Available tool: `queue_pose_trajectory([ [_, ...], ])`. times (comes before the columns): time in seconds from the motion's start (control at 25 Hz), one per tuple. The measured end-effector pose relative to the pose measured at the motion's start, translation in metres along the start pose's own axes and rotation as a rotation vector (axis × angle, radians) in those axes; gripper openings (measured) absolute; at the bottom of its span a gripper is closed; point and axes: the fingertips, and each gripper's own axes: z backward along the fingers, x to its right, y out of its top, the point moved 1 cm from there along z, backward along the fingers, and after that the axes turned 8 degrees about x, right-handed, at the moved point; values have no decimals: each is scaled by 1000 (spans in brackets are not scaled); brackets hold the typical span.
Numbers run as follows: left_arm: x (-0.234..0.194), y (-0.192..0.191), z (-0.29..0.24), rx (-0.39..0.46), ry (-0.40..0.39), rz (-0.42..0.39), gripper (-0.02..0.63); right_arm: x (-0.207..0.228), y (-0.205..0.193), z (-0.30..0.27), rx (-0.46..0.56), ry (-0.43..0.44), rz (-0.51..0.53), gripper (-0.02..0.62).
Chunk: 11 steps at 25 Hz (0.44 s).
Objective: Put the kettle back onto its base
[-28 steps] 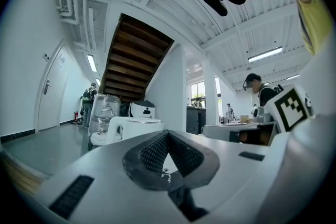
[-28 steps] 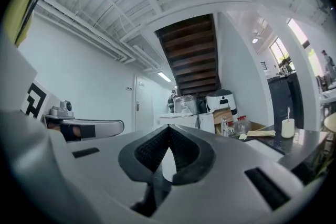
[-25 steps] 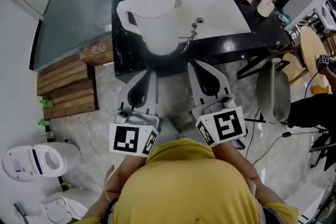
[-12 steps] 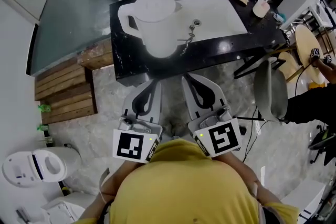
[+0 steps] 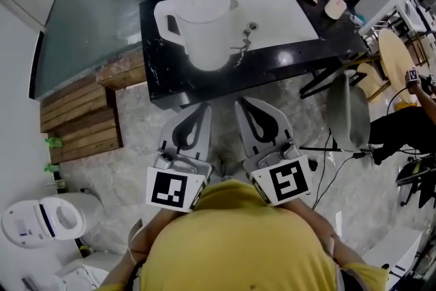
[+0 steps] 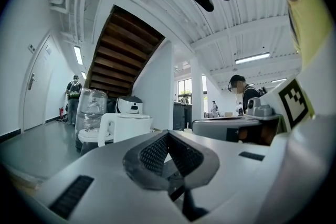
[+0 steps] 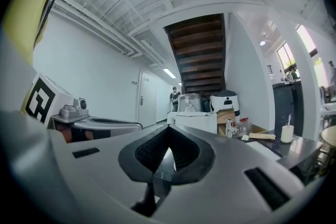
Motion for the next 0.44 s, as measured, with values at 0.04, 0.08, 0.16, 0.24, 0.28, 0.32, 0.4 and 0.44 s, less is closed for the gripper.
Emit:
queue_pose_trajectory([
  [0.04, 0, 0, 1, 3, -6, -3, 9, -2, 0, 0, 2, -6, 4, 15],
  [0.08, 0, 0, 2, 6, -12, -2, 9, -4, 0, 1, 3, -12, 6, 15],
  [0.16, 0, -4, 5, 5, -32, -6, 9, -9, -2, 2, 5, -25, 8, 15],
  [0.24, 0, -10, 10, -5, -52, -9, 9, -13, -5, 4, 5, -39, 11, 15],
  [0.28, 1, -11, 12, -4, -57, -1, 9, -16, -7, 5, 5, -45, 11, 15],
  [0.32, 2, -10, 14, 5, -58, 14, 9, -19, -9, 7, 7, -50, 10, 15],
  [0.4, 3, -8, 16, 26, -57, 42, 9, -25, -13, 10, 12, -59, 7, 15],
  [0.44, 3, -7, 18, 36, -56, 55, 9, -28, -15, 11, 15, -63, 6, 15],
])
